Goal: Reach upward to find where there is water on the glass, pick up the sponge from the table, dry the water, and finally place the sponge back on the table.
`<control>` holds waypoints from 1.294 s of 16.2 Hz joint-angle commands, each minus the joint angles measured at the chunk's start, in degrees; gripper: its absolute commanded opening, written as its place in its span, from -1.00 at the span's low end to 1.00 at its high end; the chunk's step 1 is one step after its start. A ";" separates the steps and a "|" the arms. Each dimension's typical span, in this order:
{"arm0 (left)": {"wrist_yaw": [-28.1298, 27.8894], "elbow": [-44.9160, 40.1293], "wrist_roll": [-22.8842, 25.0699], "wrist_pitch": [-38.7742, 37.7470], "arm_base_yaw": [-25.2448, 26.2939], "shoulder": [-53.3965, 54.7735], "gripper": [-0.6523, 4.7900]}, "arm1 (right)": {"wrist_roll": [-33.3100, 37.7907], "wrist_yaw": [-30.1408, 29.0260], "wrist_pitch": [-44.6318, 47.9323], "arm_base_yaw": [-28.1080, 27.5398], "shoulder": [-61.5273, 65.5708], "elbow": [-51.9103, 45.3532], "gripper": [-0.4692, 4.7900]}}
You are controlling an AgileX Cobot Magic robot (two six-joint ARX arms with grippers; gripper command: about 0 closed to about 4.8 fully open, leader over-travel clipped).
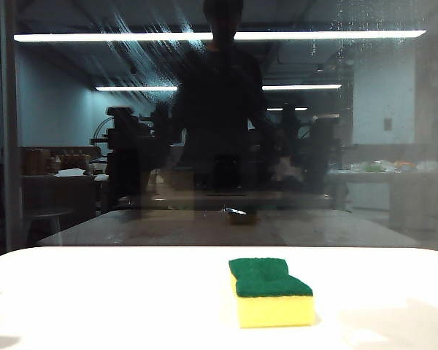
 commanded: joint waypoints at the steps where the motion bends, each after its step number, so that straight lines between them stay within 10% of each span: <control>1: 0.07 0.17 0.00 0.37 0.00 0.04 -0.78 | -0.11 0.07 0.83 0.00 0.00 0.20 -0.82; 12: -0.11 2.62 0.00 -1.07 0.00 0.04 -0.78 | -0.09 0.52 2.12 -0.02 0.00 2.19 -0.83; 21: -4.20 32.59 -0.04 -16.44 0.02 7.78 -0.78 | 5.53 9.27 -12.87 -0.02 6.95 35.19 -0.83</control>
